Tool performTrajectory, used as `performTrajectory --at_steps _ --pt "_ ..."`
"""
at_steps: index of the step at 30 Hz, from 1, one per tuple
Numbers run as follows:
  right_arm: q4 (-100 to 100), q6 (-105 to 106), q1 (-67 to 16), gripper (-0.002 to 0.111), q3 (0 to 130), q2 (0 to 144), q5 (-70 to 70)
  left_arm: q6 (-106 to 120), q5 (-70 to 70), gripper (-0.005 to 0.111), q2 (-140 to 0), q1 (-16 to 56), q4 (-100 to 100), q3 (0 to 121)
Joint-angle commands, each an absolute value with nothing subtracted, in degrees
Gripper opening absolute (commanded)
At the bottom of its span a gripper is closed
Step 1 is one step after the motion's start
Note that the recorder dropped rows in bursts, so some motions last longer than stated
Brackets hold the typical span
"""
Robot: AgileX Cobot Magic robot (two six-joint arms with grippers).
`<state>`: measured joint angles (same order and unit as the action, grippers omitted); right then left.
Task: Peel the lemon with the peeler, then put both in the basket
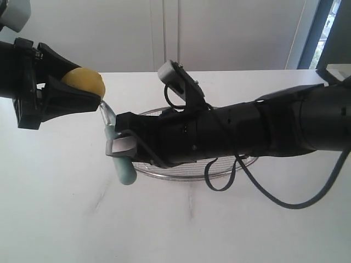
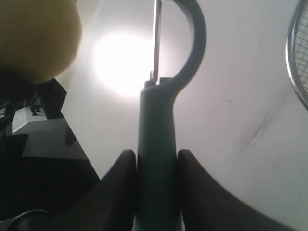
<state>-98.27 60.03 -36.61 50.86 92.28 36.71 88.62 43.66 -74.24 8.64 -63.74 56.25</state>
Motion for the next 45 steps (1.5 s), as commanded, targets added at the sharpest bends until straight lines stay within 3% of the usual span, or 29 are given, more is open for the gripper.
performTrajectory --at_steps 1,25,45 --pt "-99.95 61.87 -36.22 0.0 51.8 92.11 39.34 88.44 44.61 0.0 -73.59 8.69 -65.94 56.06" --pt "-97.63 61.37 -36.22 0.0 51.92 83.5 33.62 88.45 44.5 0.0 -73.59 8.69 -65.94 56.06" --pt "-97.39 61.11 -36.22 0.0 51.92 85.42 30.15 88.57 44.38 0.0 -73.27 8.69 -66.51 56.06"
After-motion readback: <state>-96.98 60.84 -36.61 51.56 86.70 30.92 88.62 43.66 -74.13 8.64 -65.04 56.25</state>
